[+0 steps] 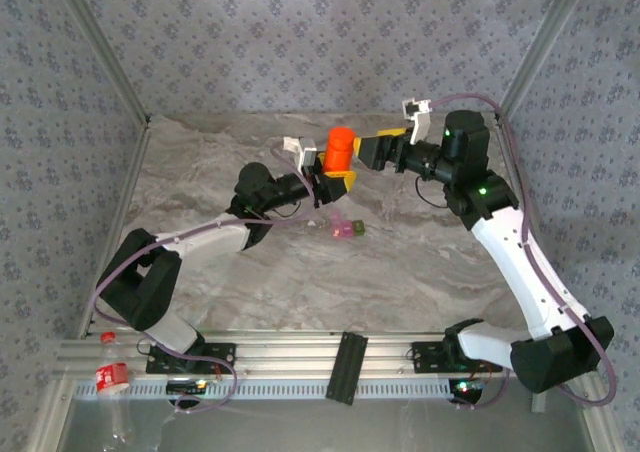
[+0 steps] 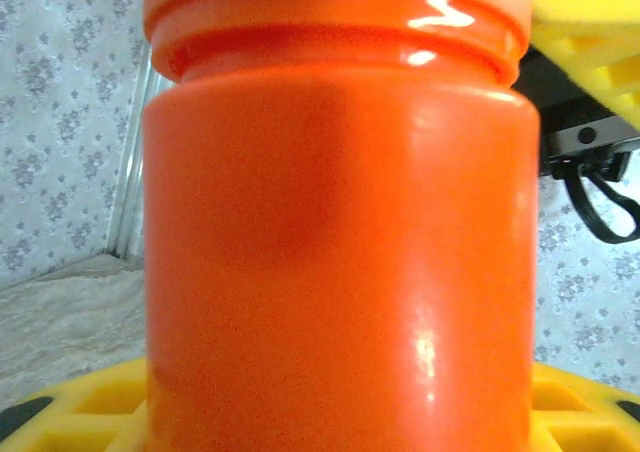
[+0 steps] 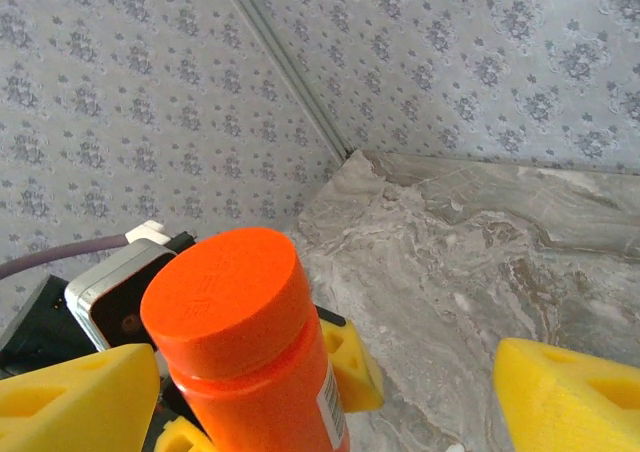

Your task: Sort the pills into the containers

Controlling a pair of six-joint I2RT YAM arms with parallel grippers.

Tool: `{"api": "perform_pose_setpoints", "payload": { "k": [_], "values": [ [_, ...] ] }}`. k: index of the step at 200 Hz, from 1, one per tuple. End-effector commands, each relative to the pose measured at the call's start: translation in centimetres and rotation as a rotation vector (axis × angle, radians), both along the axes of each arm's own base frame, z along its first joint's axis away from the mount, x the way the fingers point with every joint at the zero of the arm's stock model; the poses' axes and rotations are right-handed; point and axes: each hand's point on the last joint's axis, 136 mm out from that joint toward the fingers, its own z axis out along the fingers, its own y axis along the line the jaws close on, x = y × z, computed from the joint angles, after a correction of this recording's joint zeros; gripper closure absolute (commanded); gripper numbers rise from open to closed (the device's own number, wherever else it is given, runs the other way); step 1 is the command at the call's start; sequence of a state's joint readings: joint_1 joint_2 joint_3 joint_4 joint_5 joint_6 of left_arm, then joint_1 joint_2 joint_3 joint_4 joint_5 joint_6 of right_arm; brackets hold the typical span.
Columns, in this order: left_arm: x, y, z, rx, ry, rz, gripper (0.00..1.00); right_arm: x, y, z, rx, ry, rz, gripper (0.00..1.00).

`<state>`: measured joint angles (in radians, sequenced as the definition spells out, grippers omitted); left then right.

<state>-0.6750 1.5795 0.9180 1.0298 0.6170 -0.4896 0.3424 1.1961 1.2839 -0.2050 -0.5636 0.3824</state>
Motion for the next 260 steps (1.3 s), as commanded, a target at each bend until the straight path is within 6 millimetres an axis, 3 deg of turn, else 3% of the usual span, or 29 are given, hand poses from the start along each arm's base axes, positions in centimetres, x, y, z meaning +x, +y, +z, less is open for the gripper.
{"api": "perform_pose_setpoints", "payload": {
  "k": [1,71,164,260],
  "values": [
    [-0.9,-0.3,2.1,-0.046,-0.048,-0.066,1.00,-0.3,0.3,2.6,0.005,-0.108,0.029,0.12],
    [-1.2,-1.0,1.2,-0.015,-0.027,-0.113,1.00,-0.2,1.9,3.5,0.035,-0.115,0.101,0.14],
    [-1.3,-1.0,1.2,-0.003,-0.031,-0.117,1.00,0.1,3.6,2.0,-0.015,-0.056,0.147,0.18],
    [-1.3,-1.0,1.6,-0.003,-0.038,-0.113,1.00,-0.7,3.9,0.7,-0.042,-0.028,0.175,0.25]
  ]
}}
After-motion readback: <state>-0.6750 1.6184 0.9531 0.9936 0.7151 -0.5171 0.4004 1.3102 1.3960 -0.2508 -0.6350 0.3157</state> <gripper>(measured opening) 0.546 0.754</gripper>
